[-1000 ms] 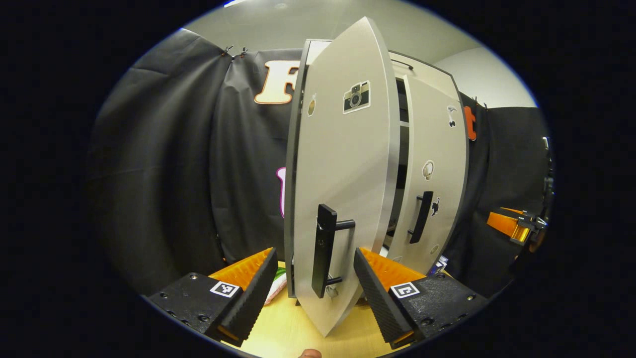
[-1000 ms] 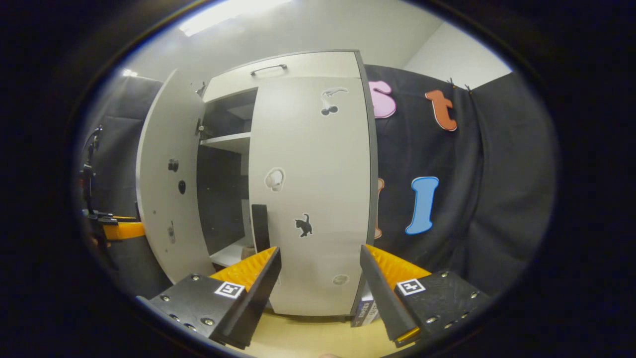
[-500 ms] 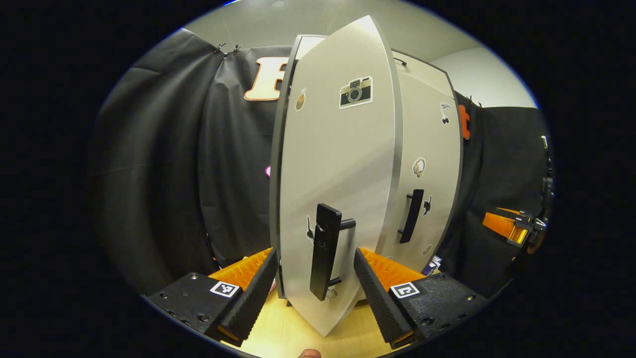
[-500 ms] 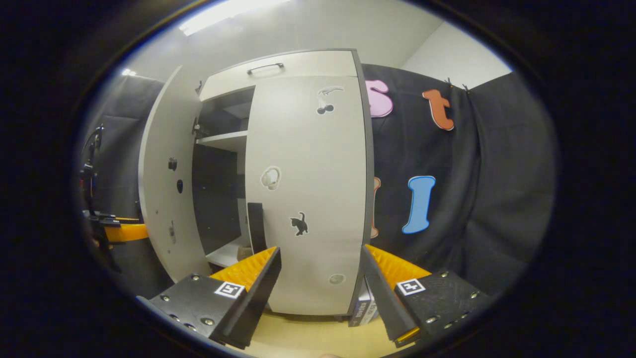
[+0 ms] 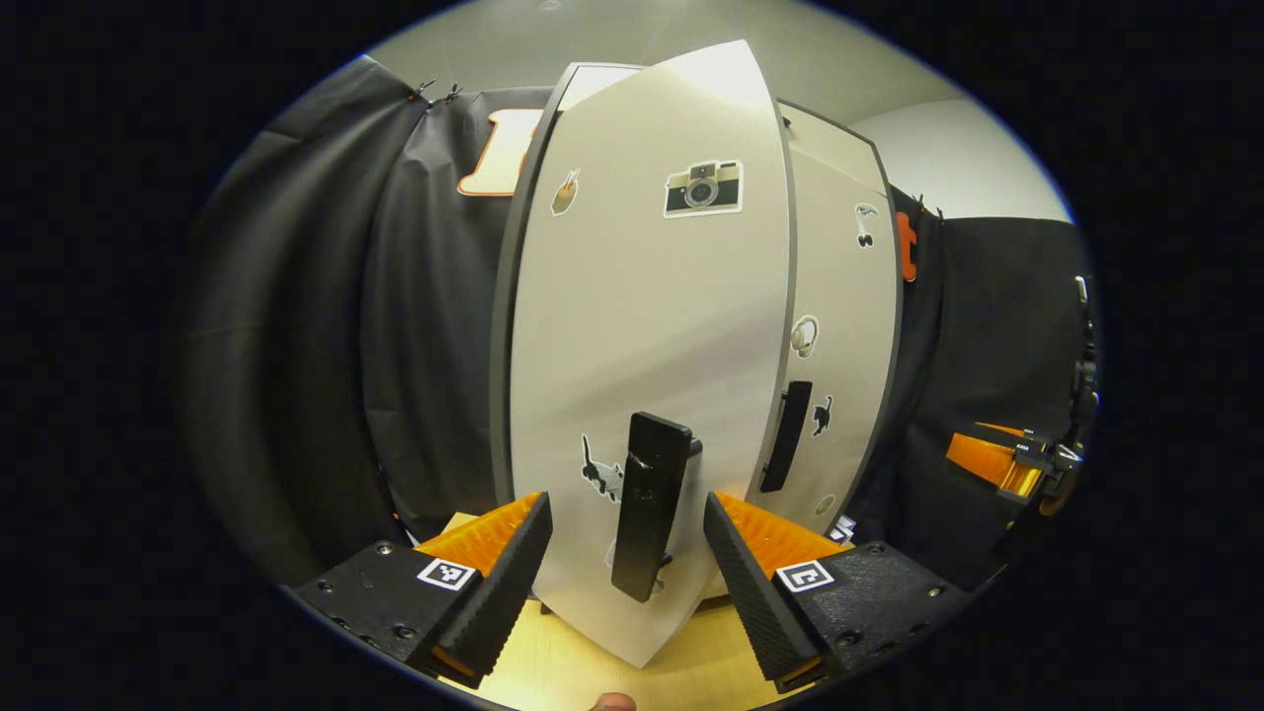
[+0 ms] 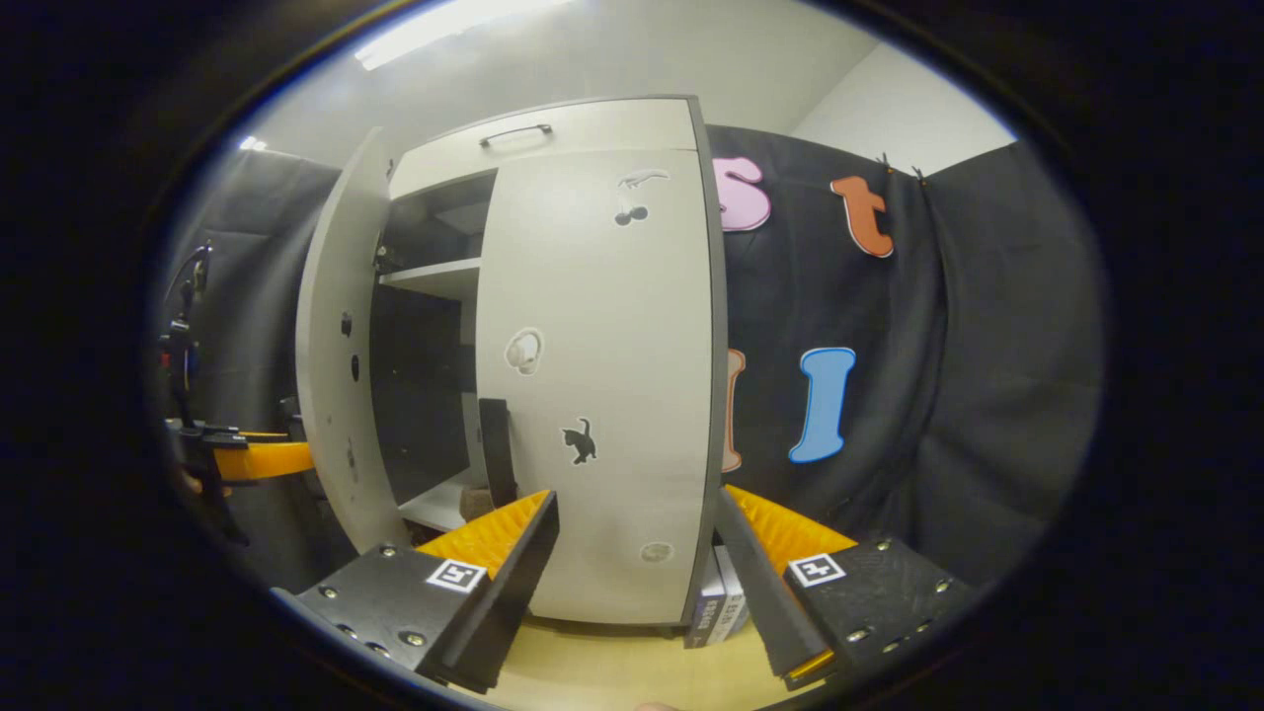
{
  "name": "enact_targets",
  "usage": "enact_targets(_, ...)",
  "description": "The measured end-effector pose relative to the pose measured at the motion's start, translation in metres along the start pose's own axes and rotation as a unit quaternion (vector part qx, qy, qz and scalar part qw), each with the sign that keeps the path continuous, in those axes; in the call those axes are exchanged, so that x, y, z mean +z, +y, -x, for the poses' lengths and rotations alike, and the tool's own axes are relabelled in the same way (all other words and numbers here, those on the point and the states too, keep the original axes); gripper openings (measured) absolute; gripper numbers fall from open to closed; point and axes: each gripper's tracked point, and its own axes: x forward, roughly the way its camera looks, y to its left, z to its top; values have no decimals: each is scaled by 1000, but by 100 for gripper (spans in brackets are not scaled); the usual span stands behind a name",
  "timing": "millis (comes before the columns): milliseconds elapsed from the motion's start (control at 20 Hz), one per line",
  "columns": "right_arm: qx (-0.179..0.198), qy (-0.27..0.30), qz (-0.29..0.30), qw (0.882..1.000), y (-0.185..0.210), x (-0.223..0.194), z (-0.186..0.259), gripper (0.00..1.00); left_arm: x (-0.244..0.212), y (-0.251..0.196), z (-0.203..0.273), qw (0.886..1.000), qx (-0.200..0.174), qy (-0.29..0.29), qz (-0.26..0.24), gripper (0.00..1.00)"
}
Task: Grab one shoe with the right hand and put it into the shoe cabinet, grab the other shoe with the left hand and put it into the shoe cabinet; then close the right door with the right hand and the left door with the left hand.
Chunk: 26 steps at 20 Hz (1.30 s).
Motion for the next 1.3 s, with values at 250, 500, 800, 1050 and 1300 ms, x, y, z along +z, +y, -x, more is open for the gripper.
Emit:
enact_targets(250,-2,0,-3,1000,-7,0,0,92,-2,-10,-5,1000,-6,-1,0,96)
enact_targets(500,3,0,-5,1000,-5,-1,2,92,-1,-13,-6,1000,-2,-4,0,95)
enact_targets(800,8,0,-13,1000,1,0,2,92,5,-15,-1,1000,11,-14,-6,95)
enact_targets(1050,1,-8,-17,1000,4,5,2,95,10,-12,2,999,42,-29,-16,91)
enact_targets(1300,-15,-20,-13,1000,6,11,7,92,12,-13,2,997,61,-35,-14,92)
